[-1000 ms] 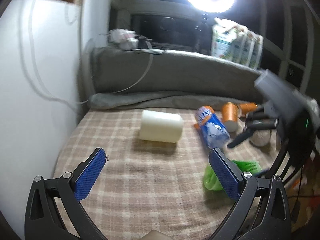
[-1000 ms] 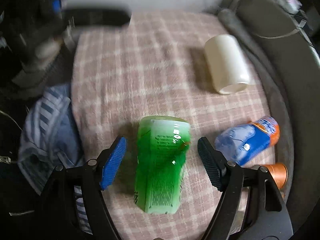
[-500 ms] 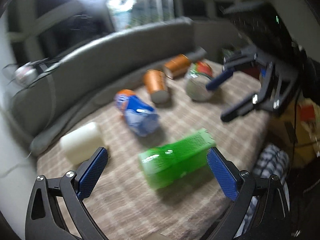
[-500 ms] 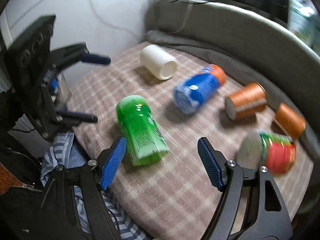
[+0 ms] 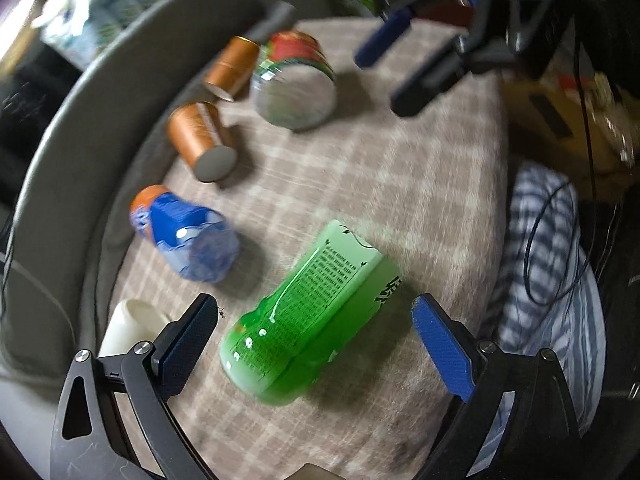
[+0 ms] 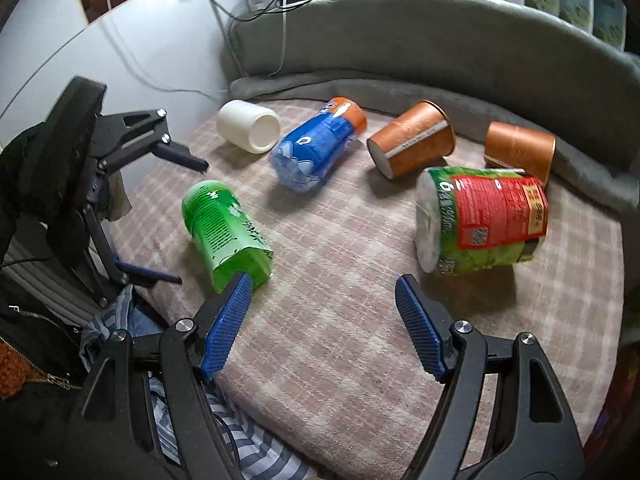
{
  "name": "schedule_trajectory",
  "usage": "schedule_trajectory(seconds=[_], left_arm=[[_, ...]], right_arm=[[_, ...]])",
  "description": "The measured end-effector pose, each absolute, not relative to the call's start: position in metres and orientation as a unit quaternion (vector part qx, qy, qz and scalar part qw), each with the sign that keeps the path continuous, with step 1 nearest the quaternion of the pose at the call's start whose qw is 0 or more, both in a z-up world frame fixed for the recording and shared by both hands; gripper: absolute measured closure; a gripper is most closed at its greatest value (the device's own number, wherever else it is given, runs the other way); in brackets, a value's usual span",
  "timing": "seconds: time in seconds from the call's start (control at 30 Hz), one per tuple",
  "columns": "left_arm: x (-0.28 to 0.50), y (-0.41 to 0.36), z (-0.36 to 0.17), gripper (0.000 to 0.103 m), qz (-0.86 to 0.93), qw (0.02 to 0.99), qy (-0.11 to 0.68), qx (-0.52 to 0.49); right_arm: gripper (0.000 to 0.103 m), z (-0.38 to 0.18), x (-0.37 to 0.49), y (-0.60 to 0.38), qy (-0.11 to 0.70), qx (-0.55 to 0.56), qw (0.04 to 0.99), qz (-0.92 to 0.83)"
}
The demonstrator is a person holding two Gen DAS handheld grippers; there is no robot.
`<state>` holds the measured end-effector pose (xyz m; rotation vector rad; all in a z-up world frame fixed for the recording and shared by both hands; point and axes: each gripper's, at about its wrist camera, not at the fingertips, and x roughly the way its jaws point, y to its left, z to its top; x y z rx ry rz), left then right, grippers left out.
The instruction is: Flip cup upright
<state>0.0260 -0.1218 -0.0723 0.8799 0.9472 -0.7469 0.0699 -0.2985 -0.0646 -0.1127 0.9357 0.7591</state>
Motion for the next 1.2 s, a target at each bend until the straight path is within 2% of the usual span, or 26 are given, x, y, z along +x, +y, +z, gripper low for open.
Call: schedule_trajectory(seconds=[0.53, 0.67, 0.73, 0.77, 0.8, 1.0, 1.2], left_arm=[[0.041, -0.162, -0.115, 0.006, -0.338, 0.619, 0.48, 0.522], [0.041, -0.166, -0.122, 0.019, -0.34, 0.613, 0.482, 0.526], [0.043, -0.169, -0.127, 0.022, -0.339, 0.611, 0.484, 0.527], [0.044, -0.169, -0.128, 0.029, -0.34, 0.611, 0.486, 0.524], [0.044, -0.169, -0.129, 0.032, -0.339, 0.612, 0.488, 0.521], [0.047, -0.162, -0.12, 0.037, -0.334, 0.644, 0.483, 0.491], [0.065, -0.142, -0.093, 0.043, -0.314, 0.711, 0.469, 0.419]], right_arm=[[0.026, -0.064, 0.094, -0.355, 0.441, 0.05, 0.836, 0.324], [0.026, -0.069, 0.097, -0.364, 0.444, 0.061, 0.838, 0.311], [0.026, -0.069, 0.097, -0.366, 0.444, 0.063, 0.839, 0.307], [0.026, -0.068, 0.097, -0.366, 0.444, 0.063, 0.841, 0.304], [0.026, -0.068, 0.097, -0.367, 0.443, 0.065, 0.841, 0.303], [0.026, -0.066, 0.097, -0.366, 0.439, 0.067, 0.845, 0.298], [0.026, -0.065, 0.096, -0.36, 0.438, 0.067, 0.846, 0.297]])
